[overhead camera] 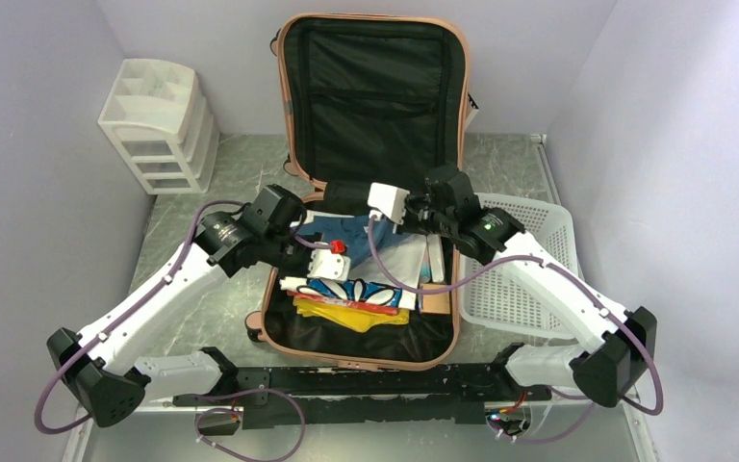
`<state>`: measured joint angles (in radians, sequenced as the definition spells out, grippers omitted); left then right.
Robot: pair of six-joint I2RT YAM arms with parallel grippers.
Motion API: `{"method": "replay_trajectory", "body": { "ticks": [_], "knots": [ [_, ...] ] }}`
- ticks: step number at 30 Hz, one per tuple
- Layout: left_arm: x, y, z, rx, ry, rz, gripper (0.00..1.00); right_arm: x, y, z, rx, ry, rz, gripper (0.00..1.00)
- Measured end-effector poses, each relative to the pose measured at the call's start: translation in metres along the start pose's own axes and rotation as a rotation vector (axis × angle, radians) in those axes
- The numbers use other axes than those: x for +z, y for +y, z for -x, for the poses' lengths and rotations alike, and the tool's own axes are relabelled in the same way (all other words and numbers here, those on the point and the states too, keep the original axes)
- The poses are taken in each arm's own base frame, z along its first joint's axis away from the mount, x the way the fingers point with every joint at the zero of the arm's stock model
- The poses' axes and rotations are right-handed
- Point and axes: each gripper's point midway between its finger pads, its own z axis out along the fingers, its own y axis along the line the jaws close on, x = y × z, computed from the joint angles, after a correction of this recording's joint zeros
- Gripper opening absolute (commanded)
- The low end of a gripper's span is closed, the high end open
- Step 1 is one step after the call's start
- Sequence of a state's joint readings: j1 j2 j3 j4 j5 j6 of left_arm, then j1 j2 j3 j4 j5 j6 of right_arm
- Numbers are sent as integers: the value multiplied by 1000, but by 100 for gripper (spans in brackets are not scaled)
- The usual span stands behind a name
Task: Open, take out, and arrange the luggage
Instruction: Pick up the clothes from the luggage.
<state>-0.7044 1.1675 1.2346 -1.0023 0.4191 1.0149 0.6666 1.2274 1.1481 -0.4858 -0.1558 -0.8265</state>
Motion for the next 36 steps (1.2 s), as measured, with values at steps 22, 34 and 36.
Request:
{"method": "replay_trajectory", "body": {
  "ticks": [22, 34, 36],
  "knots": [
    [62, -22, 128, -215, -336, -303, 5, -30, -46, -70, 37, 88, -55, 0],
    [129, -30, 202, -165, -371, -388, 5, -66, -56, -128, 131, 135, -52, 0],
    [139, -30, 211, -166, -369, -384, 5, -72, -56, -137, 148, 141, -50, 0]
  ]
}}
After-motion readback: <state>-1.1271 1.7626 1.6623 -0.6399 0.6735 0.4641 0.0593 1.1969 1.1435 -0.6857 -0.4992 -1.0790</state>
